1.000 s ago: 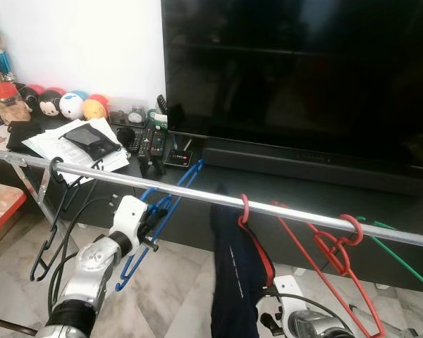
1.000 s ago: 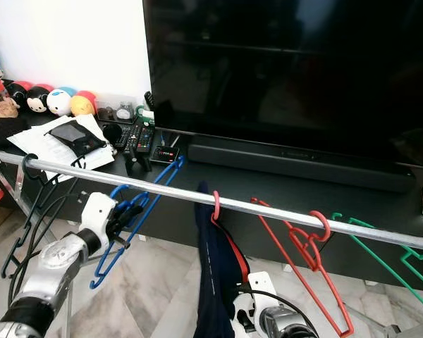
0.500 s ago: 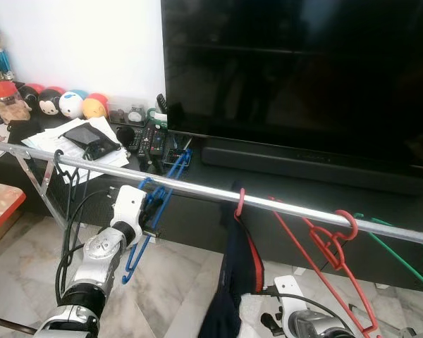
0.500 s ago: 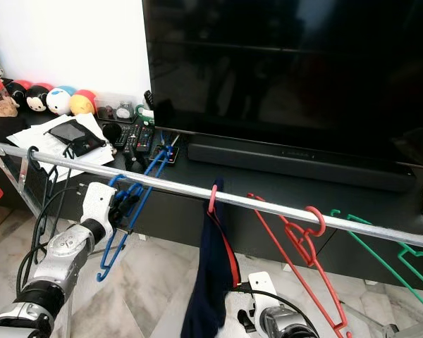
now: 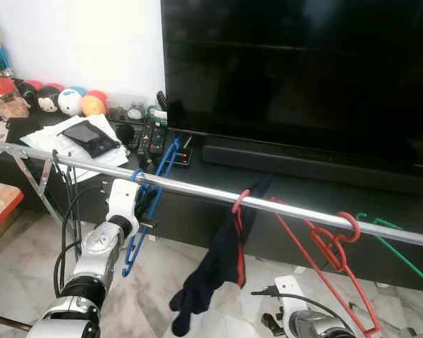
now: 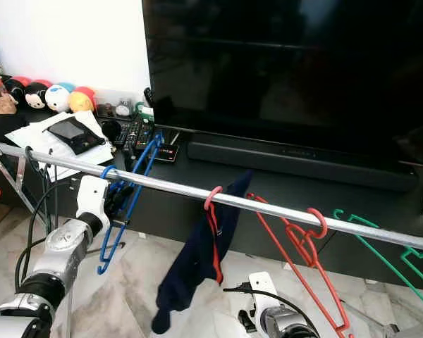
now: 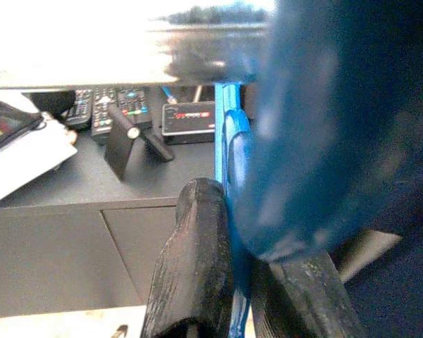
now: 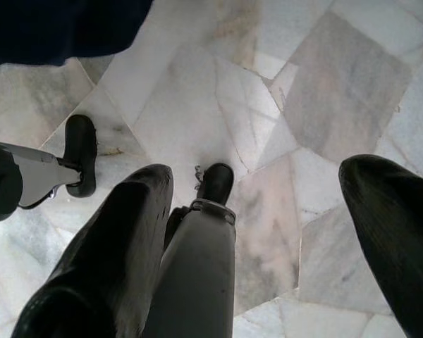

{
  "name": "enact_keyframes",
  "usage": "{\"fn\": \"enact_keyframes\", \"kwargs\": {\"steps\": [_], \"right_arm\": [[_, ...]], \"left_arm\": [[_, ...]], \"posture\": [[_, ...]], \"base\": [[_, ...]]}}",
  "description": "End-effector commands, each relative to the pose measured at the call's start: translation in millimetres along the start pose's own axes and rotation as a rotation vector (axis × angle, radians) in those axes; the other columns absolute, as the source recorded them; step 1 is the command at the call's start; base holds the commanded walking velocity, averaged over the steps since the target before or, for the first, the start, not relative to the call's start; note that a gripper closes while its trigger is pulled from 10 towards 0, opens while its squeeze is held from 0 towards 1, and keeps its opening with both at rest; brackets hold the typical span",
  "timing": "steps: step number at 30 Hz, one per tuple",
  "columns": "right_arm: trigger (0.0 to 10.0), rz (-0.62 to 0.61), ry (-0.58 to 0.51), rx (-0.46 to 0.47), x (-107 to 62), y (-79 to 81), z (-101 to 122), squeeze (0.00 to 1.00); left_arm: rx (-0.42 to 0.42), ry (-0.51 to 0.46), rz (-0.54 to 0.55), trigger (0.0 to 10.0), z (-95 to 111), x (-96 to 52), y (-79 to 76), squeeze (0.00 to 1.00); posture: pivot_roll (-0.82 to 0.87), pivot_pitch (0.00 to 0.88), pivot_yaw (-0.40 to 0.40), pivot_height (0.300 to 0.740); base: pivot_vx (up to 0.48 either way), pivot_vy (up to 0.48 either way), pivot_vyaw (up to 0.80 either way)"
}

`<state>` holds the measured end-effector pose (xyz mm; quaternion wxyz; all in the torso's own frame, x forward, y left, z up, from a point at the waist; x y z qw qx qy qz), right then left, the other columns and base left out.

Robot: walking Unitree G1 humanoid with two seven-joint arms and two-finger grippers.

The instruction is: Hang hanger

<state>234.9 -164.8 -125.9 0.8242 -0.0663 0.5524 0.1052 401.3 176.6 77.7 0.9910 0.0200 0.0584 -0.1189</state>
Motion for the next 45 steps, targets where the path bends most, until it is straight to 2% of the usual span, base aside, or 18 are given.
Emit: {"fn": "enact_keyframes", "kwargs": {"steps": [1,8,12,15,16,17,19,20,26,30,31,32,36,37,45], "right_arm": [[10.0,-0.006,0.006,-0.004,-0.5,-2.8,-1,0.00],[10.0,-0.005,0.007,-0.004,-0.5,-2.7,-2,0.00],[10.0,-0.004,0.008,-0.005,-0.4,-2.7,-2,0.00],[10.0,-0.004,0.008,-0.006,-0.4,-2.6,-2,0.00],[10.0,-0.004,0.009,-0.007,-0.4,-2.6,-2,0.00],[10.0,-0.004,0.009,-0.007,-0.4,-2.6,-2,0.00],[10.0,-0.002,0.010,-0.006,-0.4,-2.4,-3,0.00],[10.0,-0.002,0.010,-0.006,-0.3,-2.3,-3,0.00],[10.0,-0.002,0.011,-0.010,-0.4,-2.4,-3,0.00],[10.0,-0.001,0.012,-0.012,-0.4,-2.3,-3,0.00],[10.0,-0.001,0.012,-0.012,-0.4,-2.3,-3,0.00],[10.0,-0.001,0.012,-0.012,-0.4,-2.3,-3,0.00],[10.0,-0.001,0.012,-0.013,-0.4,-2.3,-3,0.00],[10.0,-0.001,0.012,-0.012,-0.4,-2.4,-3,0.00],[10.0,-0.001,0.011,-0.012,-0.4,-2.3,-3,0.00]], "left_arm": [[0.030,0.032,0.025,10.0,1,4.6,3.2,0.00],[0.017,0.006,0.031,10.0,13,12.8,0.5,0.00],[0.024,0.016,0.029,10.0,14,15.6,-1.2,0.00],[0.053,0.093,0.029,10.0,2,16.9,-2.0,0.00],[0.088,0.147,0.022,10.0,-7,15.8,-3.1,0.00],[0.088,0.147,0.022,10.0,-7,15.8,-3.1,0.00],[0.118,0.264,-0.012,10.0,-31,9.5,-7.3,0.00],[0.118,0.285,-0.015,10.0,-36,7.8,-7.7,0.00],[0.115,0.299,-0.018,10.0,-43,3.8,-7.7,0.00],[0.076,0.278,0.015,10.0,-43,0.6,-0.6,0.00],[0.070,0.270,0.023,10.0,-42,0.2,0.8,0.11],[0.058,0.251,0.037,10.0,-40,-0.5,3.6,1.00],[0.038,0.228,0.041,10.0,-37,-0.7,4.5,1.00],[0.031,0.190,0.029,10.0,-32,0.1,2.7,1.00],[0.026,0.088,0.015,10.0,-17,-2.3,1.3,1.00]], "posture": [[0.00,0.000,-0.079,0.740],[0.00,0.000,-0.079,0.740],[0.00,0.000,-0.074,0.740],[0.00,0.000,-0.074,0.740],[0.00,0.000,-0.074,0.740],[0.00,0.000,-0.074,0.740],[0.00,0.000,-0.071,0.740],[0.00,0.000,-0.071,0.740],[0.00,0.000,-0.071,0.740],[0.00,0.000,-0.071,0.740],[0.00,0.000,-0.071,0.740],[0.00,0.000,-0.071,0.740],[0.00,0.000,-0.071,0.740],[0.00,0.000,-0.071,0.740],[0.00,0.000,-0.071,0.740]], "base": [[0.000,0.000,0.00],[0.000,0.000,0.00],[0.000,0.000,0.00],[0.000,0.000,0.00],[0.000,0.000,0.00],[0.000,0.000,0.00],[0.000,0.000,0.00],[0.000,0.000,0.00],[0.000,0.000,0.00],[0.000,0.000,0.00],[0.000,0.000,0.00],[0.000,0.000,0.00],[0.000,0.000,0.00],[0.000,0.000,0.00],[0.000,0.000,0.00]]}}
Point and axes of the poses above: a point about 5 cm out from each wrist's last joint towards the gripper, its own x axis pointing out of the wrist towards the gripper, its own z axis along the axis of the wrist's last joint, y = z × x, the point moved 6 cm from there along x, pointing out of the wrist towards the gripper, and after that the axes turned 5 degrees about -x, right-handed, at the moved point
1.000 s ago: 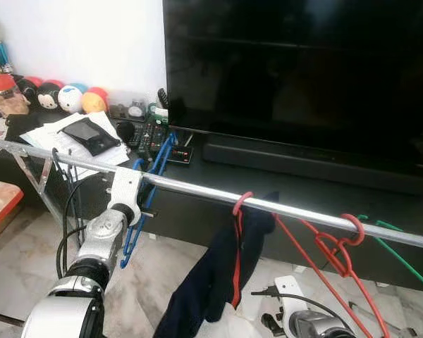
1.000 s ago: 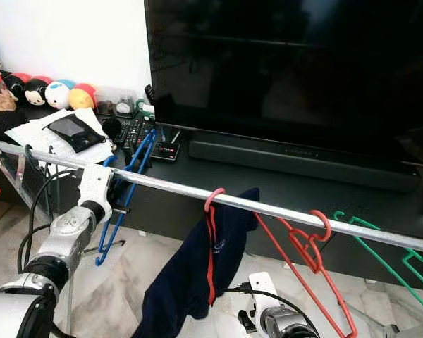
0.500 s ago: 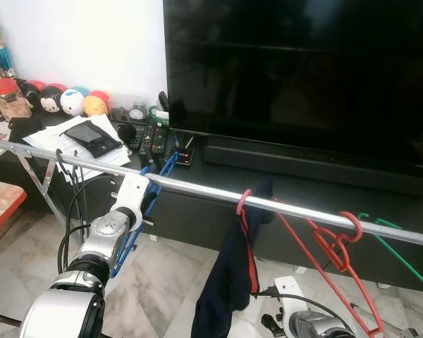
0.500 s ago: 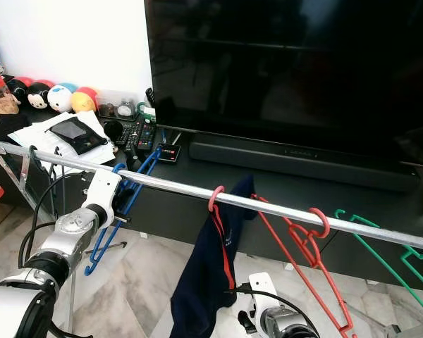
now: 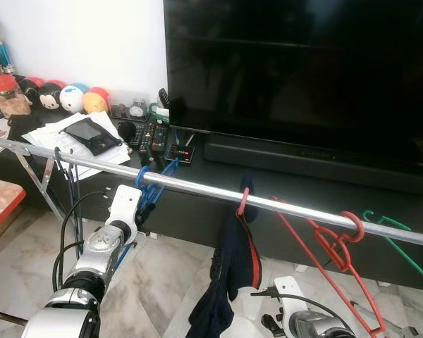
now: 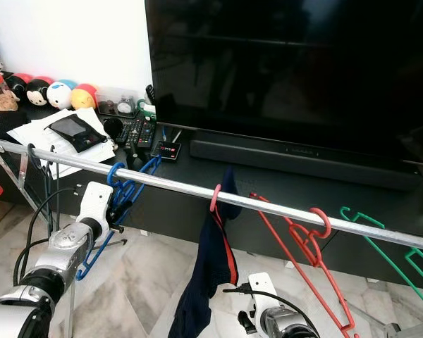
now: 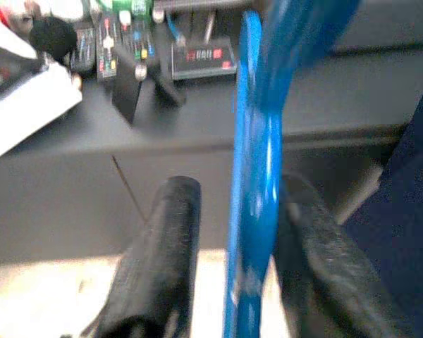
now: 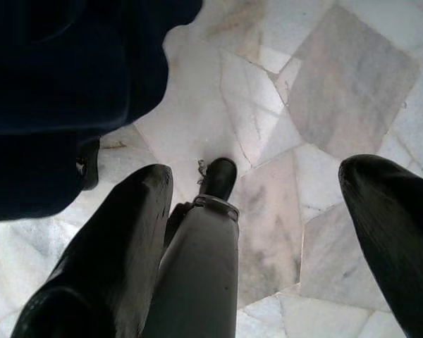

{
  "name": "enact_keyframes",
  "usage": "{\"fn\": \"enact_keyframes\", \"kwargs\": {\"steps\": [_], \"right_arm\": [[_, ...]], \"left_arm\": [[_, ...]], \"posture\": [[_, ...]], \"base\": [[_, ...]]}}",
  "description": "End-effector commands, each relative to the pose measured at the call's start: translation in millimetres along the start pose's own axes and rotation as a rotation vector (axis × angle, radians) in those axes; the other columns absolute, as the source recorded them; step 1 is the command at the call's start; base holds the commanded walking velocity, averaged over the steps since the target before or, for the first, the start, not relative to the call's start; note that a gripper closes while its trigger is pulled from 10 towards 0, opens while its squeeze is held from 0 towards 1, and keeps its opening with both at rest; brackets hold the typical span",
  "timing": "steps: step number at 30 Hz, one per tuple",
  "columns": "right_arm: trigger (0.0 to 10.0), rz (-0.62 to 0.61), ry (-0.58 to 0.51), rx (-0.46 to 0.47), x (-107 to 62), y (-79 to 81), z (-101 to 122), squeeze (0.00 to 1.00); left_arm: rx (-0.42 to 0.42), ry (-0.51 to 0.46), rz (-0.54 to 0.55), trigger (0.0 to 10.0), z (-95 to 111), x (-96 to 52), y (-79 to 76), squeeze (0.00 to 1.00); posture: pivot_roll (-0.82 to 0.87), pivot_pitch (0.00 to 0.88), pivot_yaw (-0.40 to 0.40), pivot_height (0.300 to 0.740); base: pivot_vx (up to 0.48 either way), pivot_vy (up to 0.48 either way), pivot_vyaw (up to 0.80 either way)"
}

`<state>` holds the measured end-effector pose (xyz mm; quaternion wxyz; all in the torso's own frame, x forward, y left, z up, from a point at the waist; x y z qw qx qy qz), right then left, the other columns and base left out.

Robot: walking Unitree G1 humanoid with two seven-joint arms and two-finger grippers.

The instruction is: Hang hanger

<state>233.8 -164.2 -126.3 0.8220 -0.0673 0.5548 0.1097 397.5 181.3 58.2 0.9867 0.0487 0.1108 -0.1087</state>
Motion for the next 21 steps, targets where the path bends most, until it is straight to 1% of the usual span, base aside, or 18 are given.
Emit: {"fn": "enact_keyframes", "kwargs": {"steps": [1,2,3,4,5,10,11,12,13,18,19,20,21], "right_arm": [[10.0,-0.008,0.005,-0.006,-0.4,-3.2,-2,0.00],[10.0,-0.008,0.006,-0.007,-0.4,-3.3,-2,0.00],[10.0,-0.008,0.006,-0.007,-0.4,-3.3,-2,0.00],[10.0,-0.008,0.006,-0.008,-0.5,-3.4,-2,0.00],[10.0,-0.008,0.006,-0.009,-0.5,-3.4,-2,0.00],[10.0,-0.007,0.007,-0.013,-0.6,-3.7,-2,0.00],[10.0,-0.007,0.007,-0.014,-0.6,-3.7,-2,0.00],[10.0,-0.007,0.007,-0.014,-0.6,-3.7,-2,0.00],[10.0,-0.007,0.007,-0.014,-0.6,-3.9,-2,0.00],[10.0,-0.009,0.006,-0.014,-0.8,-4.7,-1,0.00],[10.0,-0.010,0.006,-0.014,-0.9,-4.9,-1,0.00],[10.0,-0.011,0.006,-0.015,-0.9,-5.1,-1,0.00],[10.0,-0.011,0.006,-0.016,-1.0,-5.2,-1,0.00]], "left_arm": [[-0.025,-0.043,-0.007,10.0,6,-2.4,-0.7,1.00],[-0.033,-0.069,-0.012,10.0,9,-5.2,-0.1,1.00],[-0.033,-0.069,-0.012,10.0,9,-5.2,-0.1,1.00],[-0.042,-0.106,-0.028,10.0,13,-10.4,-1.0,1.00],[-0.045,-0.118,-0.035,10.0,14,-12.3,-1.4,1.00],[-0.024,-0.161,-0.072,10.0,17,-26.9,-5.3,1.00],[-0.021,-0.173,-0.073,10.0,18,-32.9,-4.9,1.00],[-0.021,-0.173,-0.073,10.0,18,-32.9,-4.9,1.00],[-0.018,-0.185,-0.070,10.0,19,-38.1,-4.3,1.00],[-0.031,-0.212,-0.054,10.0,22,-53.1,-4.0,1.00],[-0.027,-0.209,-0.037,10.0,21,-59.1,-3.9,1.00],[-0.021,-0.203,-0.033,10.0,19,-60.9,-4.8,0.00],[-0.016,-0.199,-0.031,10.0,17,-61.8,-5.6,0.00]], "posture": [[0.00,0.000,-0.071,0.740],[0.01,0.000,-0.075,0.740],[0.01,0.000,-0.075,0.740],[0.01,0.000,-0.075,0.740],[0.01,0.000,-0.075,0.740],[0.02,0.000,-0.077,0.740],[0.02,0.000,-0.077,0.740],[0.02,0.000,-0.077,0.740],[0.02,0.000,-0.078,0.740],[0.02,0.000,-0.079,0.740],[0.02,0.000,-0.079,0.740],[0.03,0.000,-0.080,0.740],[0.03,0.000,-0.080,0.740]], "base": [[0.000,0.000,0.00],[0.000,0.000,0.00],[0.000,0.000,0.00],[0.000,0.000,0.00],[0.000,0.000,0.00],[0.000,0.000,0.00],[0.000,0.000,0.00],[0.000,0.000,0.00],[0.000,0.000,0.00],[0.000,0.000,0.00],[0.000,0.000,0.00],[0.000,0.000,0.00],[0.000,0.000,0.00]]}}
Point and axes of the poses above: a point about 5 cm out from each wrist's last joint towards the gripper, its own x axis pointing out of the wrist towards the gripper, its own z axis along the axis of the wrist's last joint, y = z × x, the point moved 6 cm from there along x, pointing out of the wrist towards the gripper, and after that the axes turned 5 degrees about -x, right-handed, at the moved point
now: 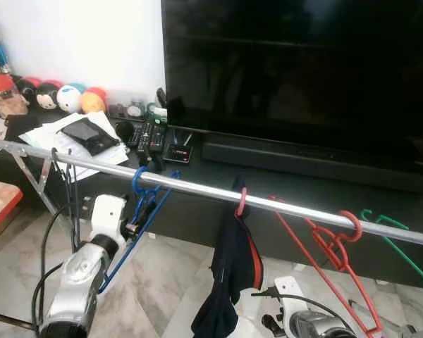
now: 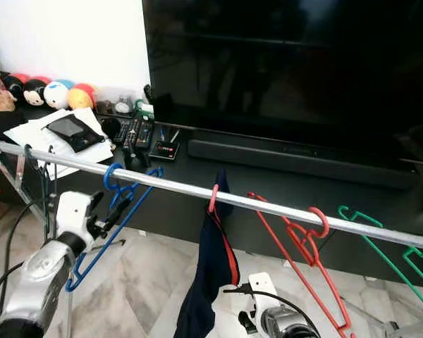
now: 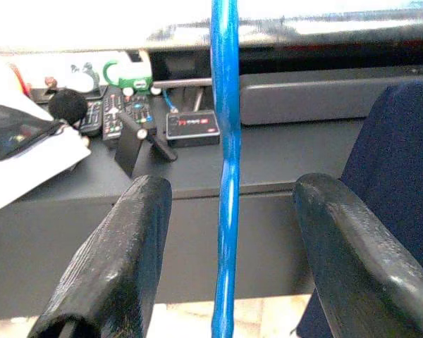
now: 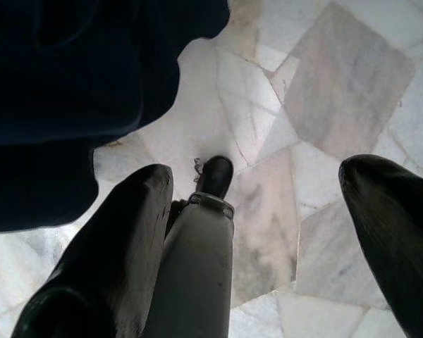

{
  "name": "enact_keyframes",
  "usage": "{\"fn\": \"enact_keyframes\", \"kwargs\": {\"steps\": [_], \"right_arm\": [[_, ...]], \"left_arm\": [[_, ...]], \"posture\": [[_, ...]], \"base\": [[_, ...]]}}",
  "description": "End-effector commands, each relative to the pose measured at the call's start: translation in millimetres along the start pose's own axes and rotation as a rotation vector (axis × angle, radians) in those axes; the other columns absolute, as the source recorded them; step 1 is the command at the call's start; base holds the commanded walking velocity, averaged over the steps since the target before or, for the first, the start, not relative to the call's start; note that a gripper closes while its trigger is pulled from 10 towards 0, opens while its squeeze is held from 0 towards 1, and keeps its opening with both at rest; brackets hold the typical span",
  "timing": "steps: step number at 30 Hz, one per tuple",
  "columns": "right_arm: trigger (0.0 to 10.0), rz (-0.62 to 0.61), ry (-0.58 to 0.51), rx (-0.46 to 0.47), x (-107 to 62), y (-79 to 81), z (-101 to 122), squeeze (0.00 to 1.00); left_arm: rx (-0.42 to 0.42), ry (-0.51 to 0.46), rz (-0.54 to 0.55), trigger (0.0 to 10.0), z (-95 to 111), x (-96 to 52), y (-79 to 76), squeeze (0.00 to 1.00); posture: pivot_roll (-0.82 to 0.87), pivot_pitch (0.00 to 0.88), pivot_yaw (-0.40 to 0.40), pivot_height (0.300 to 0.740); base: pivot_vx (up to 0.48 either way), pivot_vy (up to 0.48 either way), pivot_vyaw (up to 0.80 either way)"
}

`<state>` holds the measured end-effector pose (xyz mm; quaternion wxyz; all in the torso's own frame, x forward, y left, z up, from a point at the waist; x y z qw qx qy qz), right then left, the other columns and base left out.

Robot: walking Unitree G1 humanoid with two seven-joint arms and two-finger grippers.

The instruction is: Hang hanger

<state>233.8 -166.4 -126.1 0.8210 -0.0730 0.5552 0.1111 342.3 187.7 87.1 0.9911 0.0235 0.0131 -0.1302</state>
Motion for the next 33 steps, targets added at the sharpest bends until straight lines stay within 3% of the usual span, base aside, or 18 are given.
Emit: {"fn": "enact_keyframes", "kwargs": {"steps": [1,4,33], "right_arm": [[10.0,-0.008,0.002,-0.006,-0.7,-3.4,0.2,0.00],[10.0,-0.008,0.001,-0.006,-0.7,-3.5,0.4,0.00],[10.0,-0.012,-0.001,-0.006,-0.8,-4.2,1.1,0.00]], "left_arm": [[-0.002,0.006,0.017,10.0,-0.3,-3.9,-3.0,0.00],[-0.026,0.010,0.023,10.0,-2.3,-6.4,-5.3,0.00],[-0.040,0.011,0.053,10.0,3.7,-3.6,-5.0,0.00]], "posture": [[0.03,0.000,-0.082,0.740],[0.03,0.000,-0.082,0.740],[0.02,0.000,-0.083,0.740]], "base": [[0.000,0.000,0.00],[0.000,0.000,0.00],[-0.395,0.000,0.00]]}}
Point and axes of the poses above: a point about 5 cm out from each wrist's last joint towards the gripper, its own x axis pointing out of the wrist towards the gripper, its own z axis along the axis of the wrist's last joint, y = z × x, the point moved 6 cm from there along x, pointing out of the wrist towards the gripper, and after that the axes turned 5 degrees about -x, right-handed, at the moved point
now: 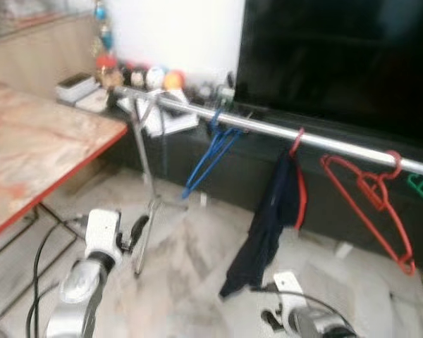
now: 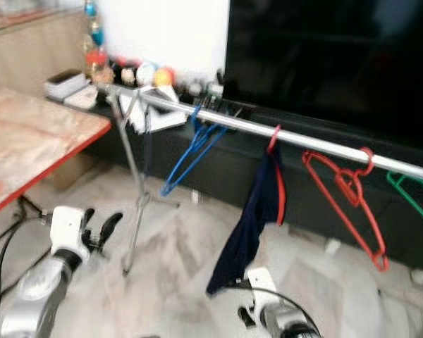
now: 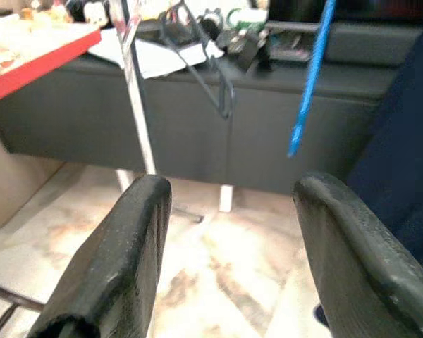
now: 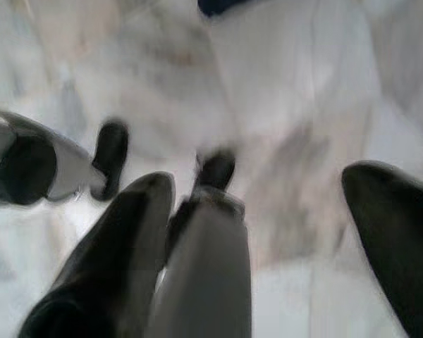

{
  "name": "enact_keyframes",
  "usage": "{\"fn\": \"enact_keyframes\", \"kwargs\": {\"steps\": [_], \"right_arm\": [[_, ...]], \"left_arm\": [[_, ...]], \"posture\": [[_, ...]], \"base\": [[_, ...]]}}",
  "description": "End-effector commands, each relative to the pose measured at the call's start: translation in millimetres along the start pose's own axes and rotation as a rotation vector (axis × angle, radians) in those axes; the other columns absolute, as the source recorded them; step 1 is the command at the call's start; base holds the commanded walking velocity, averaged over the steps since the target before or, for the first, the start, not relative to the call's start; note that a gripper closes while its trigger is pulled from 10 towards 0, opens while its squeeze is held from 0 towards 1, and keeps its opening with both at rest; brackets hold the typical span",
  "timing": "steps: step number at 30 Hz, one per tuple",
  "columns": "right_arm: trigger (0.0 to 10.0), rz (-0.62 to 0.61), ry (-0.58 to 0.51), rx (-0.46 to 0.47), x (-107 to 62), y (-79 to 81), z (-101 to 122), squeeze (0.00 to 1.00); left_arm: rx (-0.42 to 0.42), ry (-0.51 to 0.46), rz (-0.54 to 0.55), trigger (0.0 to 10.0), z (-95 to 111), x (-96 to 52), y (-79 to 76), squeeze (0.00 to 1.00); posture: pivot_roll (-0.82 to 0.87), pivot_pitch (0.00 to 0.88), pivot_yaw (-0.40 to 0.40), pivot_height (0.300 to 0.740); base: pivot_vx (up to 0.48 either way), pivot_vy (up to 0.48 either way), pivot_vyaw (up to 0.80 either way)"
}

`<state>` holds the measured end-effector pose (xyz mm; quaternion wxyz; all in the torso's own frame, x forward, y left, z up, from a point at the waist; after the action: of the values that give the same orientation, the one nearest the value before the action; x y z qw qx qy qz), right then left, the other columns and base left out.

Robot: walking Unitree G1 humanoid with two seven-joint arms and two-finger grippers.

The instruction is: Hang hanger

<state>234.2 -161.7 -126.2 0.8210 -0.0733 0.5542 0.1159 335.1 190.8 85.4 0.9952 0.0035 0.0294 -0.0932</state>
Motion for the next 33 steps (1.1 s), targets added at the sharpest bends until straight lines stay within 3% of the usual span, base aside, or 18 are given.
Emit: {"fn": "enact_keyframes", "kwargs": {"steps": [1,9,17,19,22,23,24,26,30,33], "right_arm": [[10.0,-0.020,0.001,0.000,-1.6,-8.6,0,0.00],[10.0,-0.022,0.002,0.001,-1.6,-8.8,0,0.00],[10.0,-0.024,0.000,0.007,-1.5,-8.7,0,0.00],[10.0,-0.026,0.000,0.009,-1.4,-8.7,-1,0.00],[10.0,-0.030,-0.001,0.015,-1.3,-8.7,-1,0.00],[10.0,-0.041,-0.005,0.028,-1.1,-9.4,-1,0.00],[10.0,-0.041,-0.005,0.028,-1.1,-9.4,-1,0.00],[10.0,-0.063,-0.012,0.054,-0.7,-10.2,-1,0.00],[10.0,-0.099,-0.018,0.085,-0.2,-11.6,-1,0.00],[10.0,-0.111,-0.019,0.102,0.1,-11.1,-2,0.00]], "left_arm": [[0.004,-0.017,-0.021,10.0,6,3.6,-6.7,0.00],[0.009,-0.001,-0.028,10.0,2,5.8,-6.5,0.00],[-0.021,0.074,0.002,10.0,-19,13.6,-0.6,0.00],[-0.012,0.159,0.016,10.0,-39,17.9,1.2,0.00],[-0.007,0.213,0.025,10.0,-51,19.4,2.3,0.00],[-0.035,0.317,0.090,10.0,-74,19.3,10.9,0.00],[-0.035,0.317,0.090,10.0,-74,19.3,10.9,0.00],[-0.056,0.486,0.132,10.0,-109,11.2,12.2,0.00],[-0.125,0.626,0.155,10.0,-137,-0.9,3.1,0.00],[-0.162,0.666,0.163,10.0,-146,-6.1,-1.5,0.00]], "posture": [[0.02,0.000,-0.083,0.740],[0.02,0.000,-0.083,0.740],[0.02,0.000,-0.081,0.740],[0.01,0.000,-0.075,0.740],[0.01,0.000,-0.068,0.740],[0.00,0.000,-0.056,0.740],[0.00,0.000,-0.056,0.740],[-0.02,0.000,-0.031,0.740],[-0.04,0.000,-0.006,0.740],[-0.06,0.000,0.008,0.740]], "base": [[-0.345,0.000,0.00],[-0.341,0.000,0.00],[-0.315,0.000,0.00],[0.000,0.000,0.00],[0.000,0.000,0.00],[0.000,0.000,0.00],[0.000,0.000,0.00],[0.000,0.000,0.00],[0.000,0.000,0.00],[0.000,0.000,0.00]]}}
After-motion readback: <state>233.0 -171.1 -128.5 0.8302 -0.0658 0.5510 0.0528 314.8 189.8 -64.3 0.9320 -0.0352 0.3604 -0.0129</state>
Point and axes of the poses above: a point about 5 cm out from each wrist's last joint towards the gripper, its own x axis pointing out of the wrist towards the gripper, its own z axis along the axis of the wrist's last joint, y = z × x, the point moved 6 cm from there along x, pointing out of the wrist towards the gripper, and after that the axes turned 5 degrees about -x, right-handed, at the moved point
